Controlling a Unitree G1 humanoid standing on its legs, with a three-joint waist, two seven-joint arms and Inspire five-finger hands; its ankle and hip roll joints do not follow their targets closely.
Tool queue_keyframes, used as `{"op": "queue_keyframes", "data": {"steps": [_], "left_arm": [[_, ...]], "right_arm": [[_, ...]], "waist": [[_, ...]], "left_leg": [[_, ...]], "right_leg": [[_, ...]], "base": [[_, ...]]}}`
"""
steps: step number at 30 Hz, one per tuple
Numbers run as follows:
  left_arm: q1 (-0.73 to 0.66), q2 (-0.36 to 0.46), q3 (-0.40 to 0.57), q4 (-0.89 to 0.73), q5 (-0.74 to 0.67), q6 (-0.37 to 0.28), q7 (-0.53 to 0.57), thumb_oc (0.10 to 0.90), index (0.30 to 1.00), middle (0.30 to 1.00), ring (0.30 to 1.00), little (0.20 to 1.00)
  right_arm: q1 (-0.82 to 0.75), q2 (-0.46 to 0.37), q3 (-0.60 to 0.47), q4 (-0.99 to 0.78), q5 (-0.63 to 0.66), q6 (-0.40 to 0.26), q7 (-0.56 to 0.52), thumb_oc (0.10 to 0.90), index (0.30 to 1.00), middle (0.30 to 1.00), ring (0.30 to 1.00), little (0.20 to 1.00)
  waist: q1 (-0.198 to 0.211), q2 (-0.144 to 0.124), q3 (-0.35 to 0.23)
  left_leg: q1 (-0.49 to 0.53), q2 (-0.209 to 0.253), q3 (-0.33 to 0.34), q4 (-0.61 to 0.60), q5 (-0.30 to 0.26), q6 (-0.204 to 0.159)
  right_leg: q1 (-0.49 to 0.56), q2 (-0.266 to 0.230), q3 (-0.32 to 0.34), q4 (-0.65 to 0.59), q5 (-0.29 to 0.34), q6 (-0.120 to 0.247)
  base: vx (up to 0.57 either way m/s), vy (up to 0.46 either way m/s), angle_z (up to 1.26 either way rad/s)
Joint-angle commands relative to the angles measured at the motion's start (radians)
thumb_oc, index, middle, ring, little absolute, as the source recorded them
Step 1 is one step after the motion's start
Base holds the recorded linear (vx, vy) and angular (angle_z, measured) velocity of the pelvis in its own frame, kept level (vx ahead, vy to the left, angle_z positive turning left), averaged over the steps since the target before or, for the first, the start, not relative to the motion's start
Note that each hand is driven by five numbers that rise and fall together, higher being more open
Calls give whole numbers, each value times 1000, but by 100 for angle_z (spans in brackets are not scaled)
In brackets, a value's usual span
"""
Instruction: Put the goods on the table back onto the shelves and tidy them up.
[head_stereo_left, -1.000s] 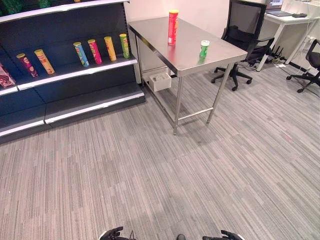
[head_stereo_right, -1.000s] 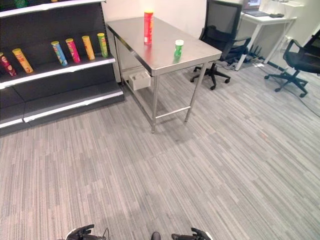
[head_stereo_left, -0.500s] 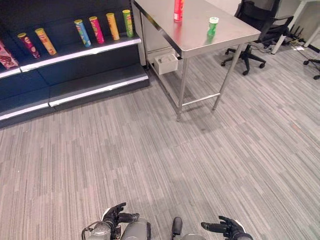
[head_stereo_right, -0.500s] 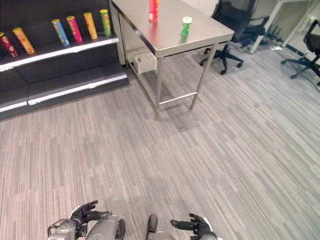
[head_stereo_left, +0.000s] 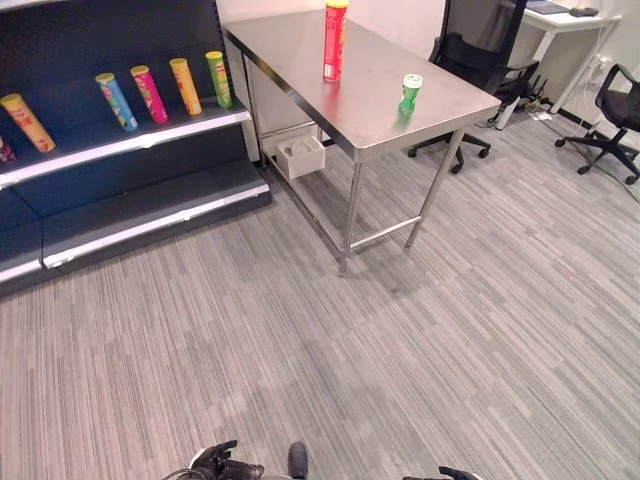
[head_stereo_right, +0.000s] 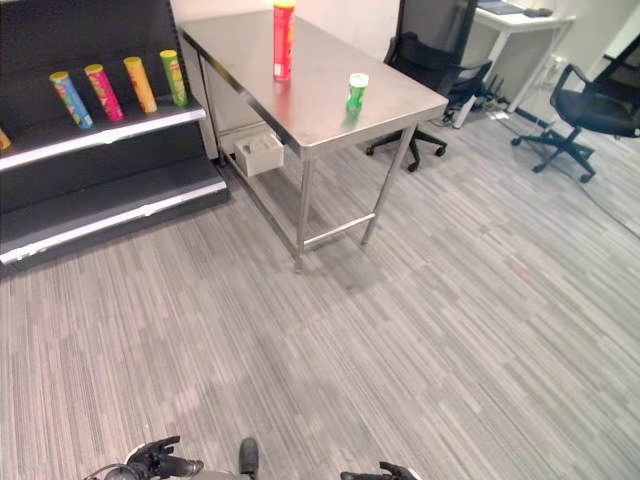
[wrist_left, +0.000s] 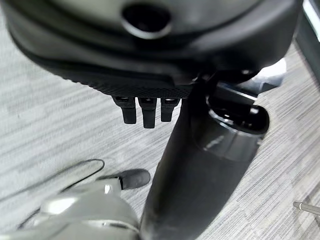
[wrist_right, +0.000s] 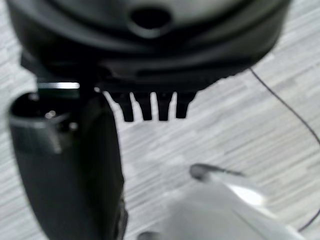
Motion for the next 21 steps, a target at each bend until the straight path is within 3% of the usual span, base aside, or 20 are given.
{"op": "queue_keyframes", "data": {"steps": [1,2,3,4,6,7,9,12,14,18,21], "left_arm": [[-18,24,0,-42,18,-10,18,800,900,900,900,900],[-17,24,0,-42,18,-10,18,800,900,900,900,900],[-27,26,-5,-63,11,-13,21,800,900,900,900,900],[-27,26,-5,-63,11,-13,21,800,900,900,900,900],[-38,28,-13,-76,10,-18,23,800,900,900,900,900],[-43,28,-17,-77,11,-19,23,800,900,900,900,900],[-56,26,-23,-67,19,-24,31,800,900,900,900,900],[-70,23,-14,-64,28,-28,36,800,900,900,900,900],[-66,20,-9,-62,36,-29,35,800,900,900,900,900],[-56,14,-11,-57,59,-33,35,800,900,900,900,900],[-43,-3,-15,-61,45,-32,29,800,900,900,900,900]], "right_arm": [[-72,-76,-21,-76,19,-25,-30,800,900,900,900,900],[-71,-76,-21,-77,19,-25,-30,800,900,900,900,900],[-63,-75,-27,-82,24,-25,-32,800,900,900,900,900],[-63,-75,-27,-82,24,-25,-32,800,900,900,900,900],[-60,-76,-36,-89,31,-25,-35,800,900,900,900,900],[-60,-77,-40,-90,36,-25,-38,800,900,900,900,900],[-61,-74,-51,-87,52,-23,-44,800,900,900,900,900],[-60,-66,-61,-76,64,-21,-49,800,900,900,900,900],[-56,-65,-58,-77,54,-18,-45,800,900,900,900,900],[-36,-77,-50,-71,37,-18,-38,800,900,900,900,900],[-31,-99,-37,-62,28,-21,-33,800,900,900,900,900]], "waist": [[2,57,89],[0,53,90],[-21,64,100],[-23,67,99],[-38,65,111],[-47,63,114],[-74,46,124],[-100,25,130],[-106,23,130],[-113,-2,101],[-125,19,67]], "left_leg": [[-30,38,-30,14,-23,-30],[-31,34,-30,15,-24,-30],[14,38,-33,5,-50,-38],[13,41,-35,4,-49,-39],[55,43,-32,-4,-83,-54],[65,43,-39,-4,-93,-61],[108,34,-54,-4,-124,-75],[167,31,-70,-4,-165,-93],[204,38,-71,-4,-192,-104],[269,36,-94,-4,-252,-113],[305,100,-119,-4,-262,-136]], "right_leg": [[24,12,-45,-21,350,-10],[21,7,-44,-13,345,-9],[-24,-35,-120,-74,292,-20],[-22,-32,-124,-79,295,-22],[-46,-57,-198,-240,262,-21],[-47,-51,-219,-337,272,-17],[-63,-12,-198,-561,299,2],[-128,17,-171,-750,386,52],[-164,22,-204,-787,399,68],[-134,14,-229,-787,438,61],[-98,57,-212,-780,432,33]], "base": [[190,322,33],[275,117,26],[197,40,33],[296,26,18],[254,-67,7],[330,-122,19],[321,-137,10],[345,-117,21],[375,-137,30],[340,-146,11],[403,-265,31]]}}
